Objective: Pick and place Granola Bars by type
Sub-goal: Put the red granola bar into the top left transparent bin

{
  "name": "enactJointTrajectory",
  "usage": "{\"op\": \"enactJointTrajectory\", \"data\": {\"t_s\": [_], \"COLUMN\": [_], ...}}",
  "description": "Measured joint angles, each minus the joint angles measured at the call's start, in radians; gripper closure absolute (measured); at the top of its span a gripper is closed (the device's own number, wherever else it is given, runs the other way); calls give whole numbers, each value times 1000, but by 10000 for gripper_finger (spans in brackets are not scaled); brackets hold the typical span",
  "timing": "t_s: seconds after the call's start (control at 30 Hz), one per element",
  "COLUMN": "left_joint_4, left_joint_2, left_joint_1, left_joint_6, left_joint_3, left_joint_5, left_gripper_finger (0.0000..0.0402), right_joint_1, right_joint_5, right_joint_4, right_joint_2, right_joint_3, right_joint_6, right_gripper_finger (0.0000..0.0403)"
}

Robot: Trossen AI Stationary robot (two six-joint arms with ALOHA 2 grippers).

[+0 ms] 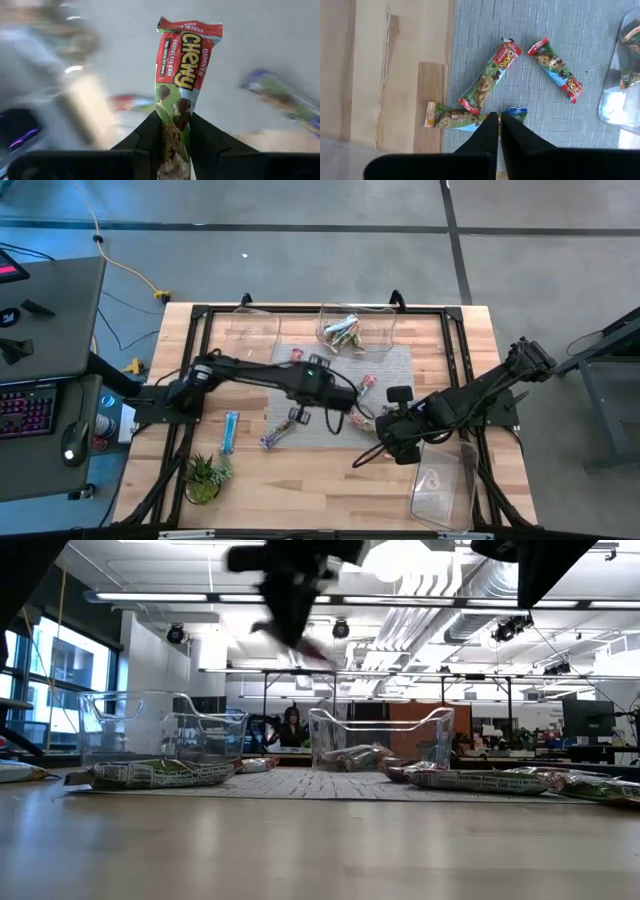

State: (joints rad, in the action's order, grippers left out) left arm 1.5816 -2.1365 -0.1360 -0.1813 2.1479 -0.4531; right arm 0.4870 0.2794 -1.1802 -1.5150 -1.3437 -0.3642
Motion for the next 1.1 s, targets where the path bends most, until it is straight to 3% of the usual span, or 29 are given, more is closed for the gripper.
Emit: {"op": "enactJointTrajectory", "data": {"t_s": [0.13,0.27,0.5,0.6,0.7,0.87,1.0,1.1], "left_joint_4": [-4,-17,-24,-108,-310,-613,-821,-886], "left_joint_2": [130,310,582,681,749,770,757,758], "left_joint_1": [23,92,289,395,473,577,641,687], "left_joint_6": [14,157,466,533,617,647,670,651], "left_joint_3": [-15,-101,-409,-596,-792,-1075,-1225,-1280], "left_joint_5": [-70,-42,-70,-26,71,131,168,212], "left_gripper_finger": [327,327,326,326,326,326,326,325], "right_joint_1": [0,0,7,7,7,7,7,7], "right_joint_5": [3,4,1,2,2,2,1,4], "right_joint_4": [4,27,38,41,46,52,59,62], "right_joint_2": [0,0,0,0,0,0,0,0], "right_joint_3": [0,0,0,0,0,0,0,0], "right_joint_6": [-3,-24,-32,-30,-29,-29,-29,-28], "right_gripper_finger": [400,401,399,402,401,399,402,401]}}
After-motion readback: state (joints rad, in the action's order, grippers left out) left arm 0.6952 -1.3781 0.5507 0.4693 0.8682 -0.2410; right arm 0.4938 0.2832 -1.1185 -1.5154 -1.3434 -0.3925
